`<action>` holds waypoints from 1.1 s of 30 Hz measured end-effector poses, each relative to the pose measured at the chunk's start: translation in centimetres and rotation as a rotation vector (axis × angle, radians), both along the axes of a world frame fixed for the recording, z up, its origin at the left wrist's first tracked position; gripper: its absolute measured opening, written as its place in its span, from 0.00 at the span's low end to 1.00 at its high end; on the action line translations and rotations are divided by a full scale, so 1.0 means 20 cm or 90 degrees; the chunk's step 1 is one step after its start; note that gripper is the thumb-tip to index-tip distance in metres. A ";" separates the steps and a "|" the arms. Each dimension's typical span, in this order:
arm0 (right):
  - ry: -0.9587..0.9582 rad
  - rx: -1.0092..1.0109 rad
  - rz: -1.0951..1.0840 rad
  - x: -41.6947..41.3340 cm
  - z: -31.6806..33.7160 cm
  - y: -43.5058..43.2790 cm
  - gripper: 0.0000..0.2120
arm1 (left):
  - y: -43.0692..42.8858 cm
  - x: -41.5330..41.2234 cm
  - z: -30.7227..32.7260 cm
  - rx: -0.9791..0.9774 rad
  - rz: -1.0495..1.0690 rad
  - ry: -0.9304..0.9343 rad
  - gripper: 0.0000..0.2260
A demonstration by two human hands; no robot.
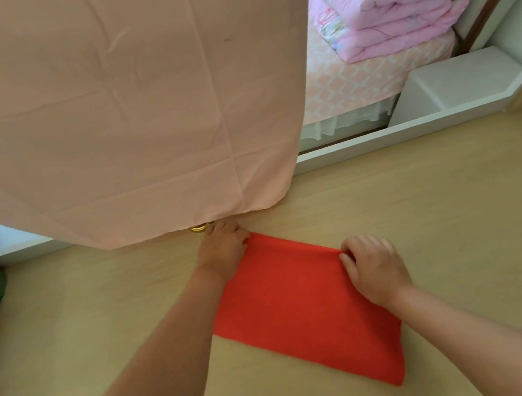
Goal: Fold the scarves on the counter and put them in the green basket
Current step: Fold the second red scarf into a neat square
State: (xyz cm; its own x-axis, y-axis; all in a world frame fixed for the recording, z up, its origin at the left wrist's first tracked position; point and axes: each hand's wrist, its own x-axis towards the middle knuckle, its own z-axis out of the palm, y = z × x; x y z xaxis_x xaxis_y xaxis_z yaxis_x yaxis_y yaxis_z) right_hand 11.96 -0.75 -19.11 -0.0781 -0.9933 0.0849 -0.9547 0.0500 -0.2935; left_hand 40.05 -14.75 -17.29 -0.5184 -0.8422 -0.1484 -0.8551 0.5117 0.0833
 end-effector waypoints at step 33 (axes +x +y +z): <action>0.108 0.192 0.234 0.17 0.04 0.49 0.44 | 0.88 -0.17 -0.04 -0.058 -0.004 0.072 0.20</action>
State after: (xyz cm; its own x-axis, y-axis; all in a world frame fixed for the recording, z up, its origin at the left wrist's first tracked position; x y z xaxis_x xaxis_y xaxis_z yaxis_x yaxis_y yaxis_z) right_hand 15.26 9.14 -18.31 0.2716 -0.9349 -0.2283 -0.9581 -0.2402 -0.1563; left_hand 36.73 2.88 -18.10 -0.5323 -0.8465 -0.0120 -0.8400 0.5263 0.1316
